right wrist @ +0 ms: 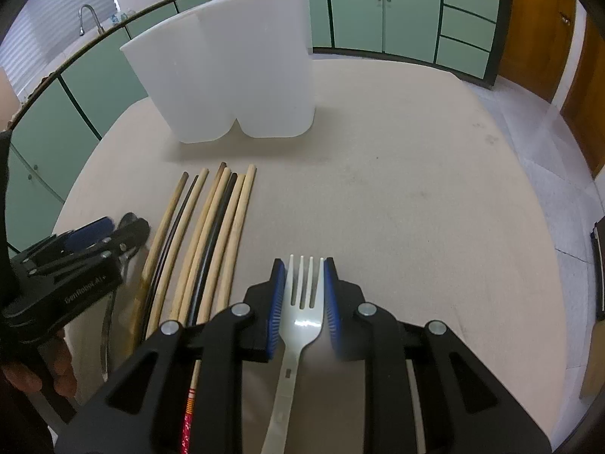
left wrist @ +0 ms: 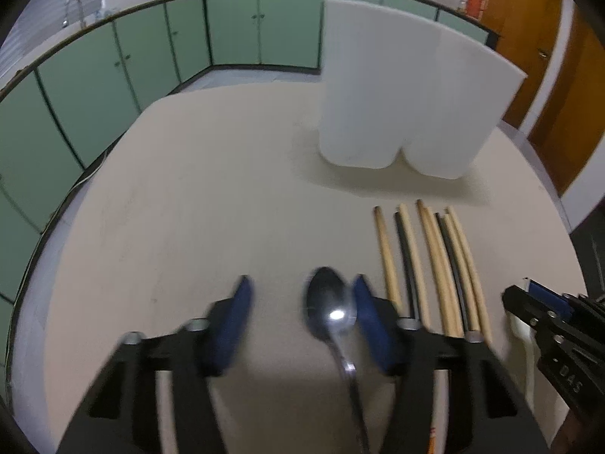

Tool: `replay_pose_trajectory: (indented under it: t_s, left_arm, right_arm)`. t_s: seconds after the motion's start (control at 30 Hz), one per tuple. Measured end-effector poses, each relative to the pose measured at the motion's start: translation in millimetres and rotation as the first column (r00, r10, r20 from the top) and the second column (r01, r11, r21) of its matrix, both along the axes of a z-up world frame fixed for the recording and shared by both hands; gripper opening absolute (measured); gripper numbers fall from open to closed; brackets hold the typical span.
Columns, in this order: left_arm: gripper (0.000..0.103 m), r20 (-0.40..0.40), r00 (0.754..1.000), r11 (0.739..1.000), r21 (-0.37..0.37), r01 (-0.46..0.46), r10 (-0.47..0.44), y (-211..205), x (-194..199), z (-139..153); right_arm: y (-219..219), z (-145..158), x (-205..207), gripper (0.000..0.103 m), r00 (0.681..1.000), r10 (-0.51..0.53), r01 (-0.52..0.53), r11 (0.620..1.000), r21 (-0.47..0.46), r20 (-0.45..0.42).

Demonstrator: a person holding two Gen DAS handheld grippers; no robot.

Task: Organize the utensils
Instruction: 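Close the left tool on the steel spoon while the right tool holds the fork, then carry both utensils to the white holder while the right tool drops the fork in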

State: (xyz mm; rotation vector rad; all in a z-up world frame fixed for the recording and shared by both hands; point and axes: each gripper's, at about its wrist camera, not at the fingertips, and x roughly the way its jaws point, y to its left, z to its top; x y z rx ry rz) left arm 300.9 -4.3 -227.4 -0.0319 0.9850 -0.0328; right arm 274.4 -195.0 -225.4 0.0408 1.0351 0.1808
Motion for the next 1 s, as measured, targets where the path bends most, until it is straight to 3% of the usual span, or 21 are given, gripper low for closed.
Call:
replay_pose_trajectory:
  t_s: [0.07,0.23,0.37,0.67,1.0]
  left_arm:
    - [0.027,0.003,1.0,0.999,-0.031,0.02,-0.02,1,0,2]
    - [0.026,0.03,0.998,0.993,-0.103,0.053,-0.05,2,-16,2]
    - [0.026,0.109,0.991,0.989,-0.116,0.092,-0.079,-1,-38,17]
    - [0.026,0.315,0.943,0.983,-0.111,0.149,-0.107,-1,-66,64]
    - [0.025,0.429,0.9,0.981,-0.128,0.147,-0.079,10,-78,101]
  right_arm:
    - [0,0,-1,0.02,1.0,0.0,0.0,1.0,-0.001,-0.001]
    - [-1,3,-5,0.02,1.0,0.007,-0.007,1.0,-0.004,0.008]
    - [-5,16,-13,0.02,0.998,0.006,-0.007,1.0,0.006,0.07]
    - [-10,73,-27,0.019,0.966,0.032,-0.044,0.998,0.04,0.257]
    - [-15,113,-22,0.019,0.93,0.036,-0.062,0.996,0.06,0.365]
